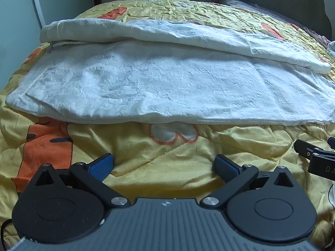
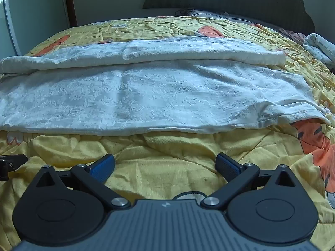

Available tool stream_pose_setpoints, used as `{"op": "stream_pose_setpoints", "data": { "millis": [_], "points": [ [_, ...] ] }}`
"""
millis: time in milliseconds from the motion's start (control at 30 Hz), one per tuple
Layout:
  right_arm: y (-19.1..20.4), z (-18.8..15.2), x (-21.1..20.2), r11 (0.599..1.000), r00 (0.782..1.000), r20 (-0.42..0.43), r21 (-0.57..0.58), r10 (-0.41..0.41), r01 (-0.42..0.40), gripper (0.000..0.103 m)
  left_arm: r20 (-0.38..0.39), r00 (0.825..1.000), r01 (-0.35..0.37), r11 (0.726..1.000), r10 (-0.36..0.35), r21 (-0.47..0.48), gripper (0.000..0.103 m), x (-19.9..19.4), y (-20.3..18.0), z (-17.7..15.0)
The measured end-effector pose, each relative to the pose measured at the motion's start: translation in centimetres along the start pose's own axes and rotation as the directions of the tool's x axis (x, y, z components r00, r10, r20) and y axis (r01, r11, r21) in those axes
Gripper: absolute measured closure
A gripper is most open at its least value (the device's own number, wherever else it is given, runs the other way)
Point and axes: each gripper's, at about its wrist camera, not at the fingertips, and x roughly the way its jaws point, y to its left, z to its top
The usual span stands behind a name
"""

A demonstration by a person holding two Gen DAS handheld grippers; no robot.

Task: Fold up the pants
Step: 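Move both grippers toward the white cloth lying on the quilt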

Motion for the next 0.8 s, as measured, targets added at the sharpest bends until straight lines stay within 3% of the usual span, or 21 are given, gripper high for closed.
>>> {"op": "stream_pose_setpoints", "data": {
  "millis": [267, 500, 667, 800],
  "points": [
    [-0.2, -0.3, 0.2, 1.000, 1.000, 0.008, -0.001, -0.002, 0.002, 0.000, 0.008, 1.000, 0.008, 1.000, -0.008, 0.002, 0.000, 0.0, 0.1, 0.1],
    [-0.3, -0.5, 0.4, 1.000, 1.000, 0.018, -0.013, 0.010, -0.010, 0.000, 0.092, 0.995, 0.032, 0.998, -0.037, 0.052, 0.000, -0.8, 0.4, -1.6],
    [-0.7, -0.4, 0.2, 0.998, 0.999, 0.034, -0.045, 0.041, -0.039, 0.000, 0.048, 0.996, 0.063, 0.992, -0.069, 0.112, 0.002, -1.8, 1.1, -1.0],
    [-0.6, -0.9, 0.0, 0.997, 0.997, 0.066, -0.054, 0.050, -0.047, 0.000, 0.099, 0.989, 0.101, 0.990, -0.111, 0.103, 0.002, -3.8, 2.9, 0.5]
  ]
}}
